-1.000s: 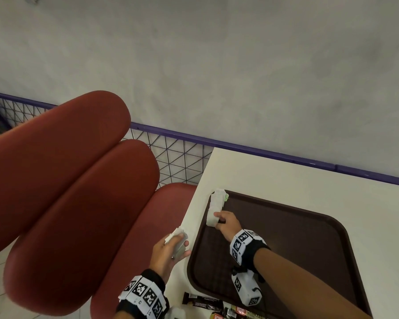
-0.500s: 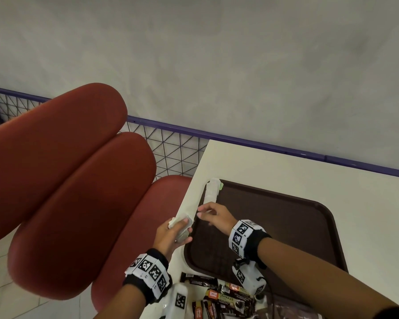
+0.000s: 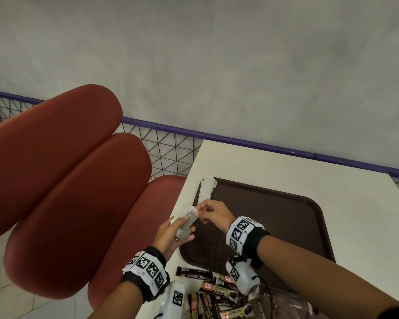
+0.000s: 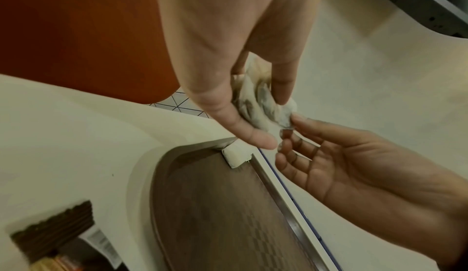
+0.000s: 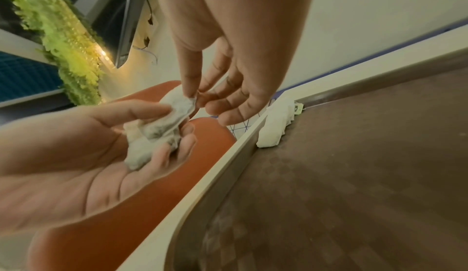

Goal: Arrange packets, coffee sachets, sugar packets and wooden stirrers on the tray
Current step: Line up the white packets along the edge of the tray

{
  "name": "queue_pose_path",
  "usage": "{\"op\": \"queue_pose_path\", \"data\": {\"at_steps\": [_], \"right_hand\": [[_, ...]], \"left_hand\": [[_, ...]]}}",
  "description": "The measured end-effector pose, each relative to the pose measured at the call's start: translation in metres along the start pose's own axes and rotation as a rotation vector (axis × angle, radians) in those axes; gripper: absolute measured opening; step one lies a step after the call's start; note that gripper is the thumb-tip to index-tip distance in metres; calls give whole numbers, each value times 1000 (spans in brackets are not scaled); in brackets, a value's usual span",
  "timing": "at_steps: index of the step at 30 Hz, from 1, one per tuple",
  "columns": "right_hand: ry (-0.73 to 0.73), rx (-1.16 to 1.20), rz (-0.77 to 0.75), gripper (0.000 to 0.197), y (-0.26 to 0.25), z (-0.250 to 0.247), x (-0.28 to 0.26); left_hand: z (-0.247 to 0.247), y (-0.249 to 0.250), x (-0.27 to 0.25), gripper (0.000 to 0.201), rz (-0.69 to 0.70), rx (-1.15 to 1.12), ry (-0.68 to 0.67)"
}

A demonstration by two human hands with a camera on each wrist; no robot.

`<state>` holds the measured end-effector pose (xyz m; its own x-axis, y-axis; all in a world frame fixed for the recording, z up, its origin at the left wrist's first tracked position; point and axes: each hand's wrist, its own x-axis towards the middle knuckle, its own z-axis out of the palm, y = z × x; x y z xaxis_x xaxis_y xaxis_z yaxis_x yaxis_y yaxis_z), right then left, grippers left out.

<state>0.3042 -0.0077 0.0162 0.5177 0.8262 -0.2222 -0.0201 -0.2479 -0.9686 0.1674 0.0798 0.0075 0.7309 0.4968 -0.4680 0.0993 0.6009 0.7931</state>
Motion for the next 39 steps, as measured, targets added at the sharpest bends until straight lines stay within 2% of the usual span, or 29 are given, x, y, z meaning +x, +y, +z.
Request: {"op": "queue_pose_path", "data": {"at_steps": [8, 14, 21, 25, 29, 32, 37, 39], "right_hand": [[84, 99, 34, 12, -12, -11, 0], [264, -138, -53, 25, -7, -20, 12], [200, -255, -76, 30, -5, -27, 9], [172, -290, -94, 13, -2, -26, 9], [120, -256, -88, 20, 0, -23, 12], [105, -217, -88, 11, 1, -21, 11], [136, -114, -67, 27, 10, -20, 13], [125, -98, -49, 26, 16, -20, 14]], "left_hand": [[-2, -3, 4, 20, -21, -12, 18], [-14, -10, 9, 16, -43, 32, 115], [-10, -6, 15, 15, 35, 57, 151], [4, -1, 19, 18, 94, 123, 140], [12, 0, 24, 22, 129, 189, 119], [17, 2, 27, 15, 148, 253, 123], [18, 4, 33, 10, 145, 221, 141], [16, 4, 34, 11, 130, 167, 145]]}}
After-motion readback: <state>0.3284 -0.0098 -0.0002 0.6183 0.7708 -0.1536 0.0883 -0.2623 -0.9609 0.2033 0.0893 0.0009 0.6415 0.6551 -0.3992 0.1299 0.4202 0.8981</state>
